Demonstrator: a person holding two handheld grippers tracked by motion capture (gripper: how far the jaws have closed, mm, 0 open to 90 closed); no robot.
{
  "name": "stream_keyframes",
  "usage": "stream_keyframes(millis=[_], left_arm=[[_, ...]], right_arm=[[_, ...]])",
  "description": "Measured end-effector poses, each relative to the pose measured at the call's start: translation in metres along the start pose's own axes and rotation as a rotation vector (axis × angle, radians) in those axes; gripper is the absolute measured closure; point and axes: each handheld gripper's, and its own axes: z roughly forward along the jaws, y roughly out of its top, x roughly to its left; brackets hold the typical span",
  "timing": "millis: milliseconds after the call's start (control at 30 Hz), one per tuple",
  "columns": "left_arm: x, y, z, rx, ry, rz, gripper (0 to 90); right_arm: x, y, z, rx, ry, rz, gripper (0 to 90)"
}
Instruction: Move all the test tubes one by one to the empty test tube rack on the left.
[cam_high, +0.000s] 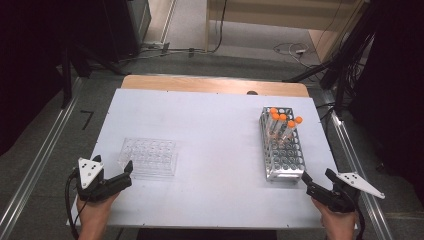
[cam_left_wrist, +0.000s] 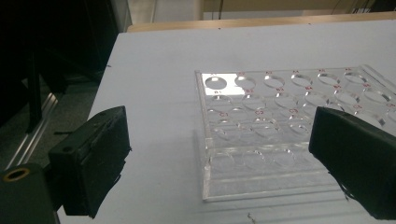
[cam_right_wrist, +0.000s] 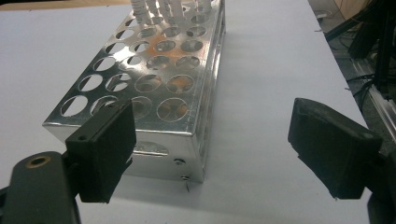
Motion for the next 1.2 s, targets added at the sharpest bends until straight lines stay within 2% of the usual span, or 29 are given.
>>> stream_keyframes(millis=[133, 500, 567, 833, 1033, 1067, 1200], left_arm=[[-0.001, -0.002, 0.004, 0.024, -0.011, 0.004, 6.2], [-0.003, -0.002, 0.005, 0.025, -0.002, 0.007, 6.2], [-0.003, -0.002, 0.005, 0.022, -0.007, 0.006, 6.2], [-0.004, -0.003, 0.007, 0.029, -0.015, 0.009, 6.3], [-0.005, -0.003, 0.008, 0.029, -0.015, 0.012, 6.2], [-0.005, -0.003, 0.008, 0.029, -0.015, 0.012, 6.3], [-0.005, -0.003, 0.008, 0.034, -0.011, 0.015, 6.2]], right_arm=[[-0.002, 0.002, 0.001, 0.002, -0.003, 0.006, 13.6], [-0.002, 0.012, 0.008, -0.007, 0.007, -0.001, 13.8], [-0.003, 0.017, 0.016, -0.012, 0.007, -0.017, 13.8], [-0.006, 0.033, 0.036, -0.014, 0.014, -0.024, 13.8], [-0.009, 0.049, 0.057, -0.028, 0.026, -0.081, 18.5], [-0.009, 0.049, 0.057, -0.028, 0.026, -0.081, 18.5], [-0.015, 0.064, 0.078, -0.025, 0.056, -0.071, 23.2]])
